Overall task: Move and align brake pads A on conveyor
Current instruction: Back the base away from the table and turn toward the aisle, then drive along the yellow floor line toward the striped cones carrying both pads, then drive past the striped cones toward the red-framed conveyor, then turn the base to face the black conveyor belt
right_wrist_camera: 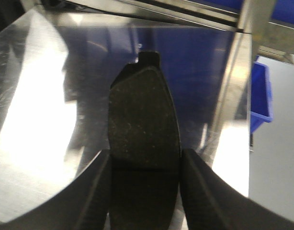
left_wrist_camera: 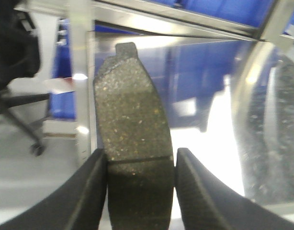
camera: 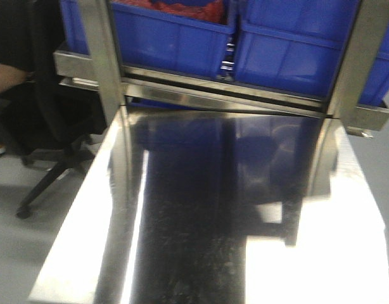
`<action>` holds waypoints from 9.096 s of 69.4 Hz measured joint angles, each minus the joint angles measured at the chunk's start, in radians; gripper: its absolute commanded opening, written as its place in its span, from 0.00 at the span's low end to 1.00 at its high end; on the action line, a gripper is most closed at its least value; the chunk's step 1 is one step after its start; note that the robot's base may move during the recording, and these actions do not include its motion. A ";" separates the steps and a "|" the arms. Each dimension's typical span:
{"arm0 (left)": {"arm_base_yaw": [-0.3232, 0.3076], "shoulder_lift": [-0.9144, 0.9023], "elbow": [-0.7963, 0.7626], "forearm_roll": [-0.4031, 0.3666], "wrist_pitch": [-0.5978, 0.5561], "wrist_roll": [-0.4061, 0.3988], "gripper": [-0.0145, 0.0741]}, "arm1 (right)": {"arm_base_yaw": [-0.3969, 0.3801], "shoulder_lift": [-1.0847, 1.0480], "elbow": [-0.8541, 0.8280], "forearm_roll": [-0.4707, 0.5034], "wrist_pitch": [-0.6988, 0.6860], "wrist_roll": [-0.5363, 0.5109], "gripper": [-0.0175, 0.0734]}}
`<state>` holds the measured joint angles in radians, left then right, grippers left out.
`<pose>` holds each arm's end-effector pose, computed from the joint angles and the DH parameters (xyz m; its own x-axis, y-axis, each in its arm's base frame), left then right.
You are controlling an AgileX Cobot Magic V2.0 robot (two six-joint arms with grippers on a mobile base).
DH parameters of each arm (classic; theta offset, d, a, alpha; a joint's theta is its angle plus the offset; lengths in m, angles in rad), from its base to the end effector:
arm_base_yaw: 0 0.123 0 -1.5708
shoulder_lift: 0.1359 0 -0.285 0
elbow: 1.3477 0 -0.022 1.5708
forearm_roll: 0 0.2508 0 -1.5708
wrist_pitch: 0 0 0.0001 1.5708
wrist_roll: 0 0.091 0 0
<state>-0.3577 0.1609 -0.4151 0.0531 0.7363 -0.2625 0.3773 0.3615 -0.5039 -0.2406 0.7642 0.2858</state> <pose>0.0389 -0.0111 0.2760 -0.4215 -0.0786 -0.9034 0.2316 0.9539 -0.1910 0.0674 0.0106 0.2928 -0.4845 -0.0750 -0.8716 -0.1780 0.9839 0.0143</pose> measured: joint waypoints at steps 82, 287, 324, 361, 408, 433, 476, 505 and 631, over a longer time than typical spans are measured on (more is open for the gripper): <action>0.000 0.000 0.000 0.001 0.000 0.000 0.15 | 0.000 0.000 0.000 0.000 0.000 0.000 0.19; 0.000 0.000 0.000 0.000 0.001 0.000 0.16 | 0.000 0.000 0.000 0.001 0.013 0.000 0.19; 0.000 0.000 0.000 0.000 0.001 0.000 0.16 | 0.000 0.000 0.000 0.001 0.016 0.000 0.19; 0.000 0.000 0.000 0.000 0.001 0.000 0.16 | 0.000 0.000 0.000 0.001 0.017 0.000 0.19; 0.000 0.000 0.000 0.000 0.001 0.000 0.16 | 0.000 0.000 0.000 0.001 0.018 0.000 0.19; 0.000 0.000 0.000 0.000 0.001 0.000 0.16 | 0.000 0.000 0.000 0.001 0.018 0.000 0.19; 0.000 0.000 0.000 0.000 0.001 0.000 0.16 | 0.000 0.000 0.000 0.001 0.018 0.000 0.19; 0.000 0.000 0.000 0.000 0.001 0.000 0.16 | 0.000 0.000 0.000 0.001 0.018 0.000 0.19; 0.000 0.000 0.000 0.003 0.001 0.000 0.16 | 0.000 0.000 0.000 0.001 0.019 0.000 0.19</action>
<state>-0.3577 0.1609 -0.4151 0.0562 0.7372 -0.2625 0.3773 0.3615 -0.5039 -0.2398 0.7832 0.2858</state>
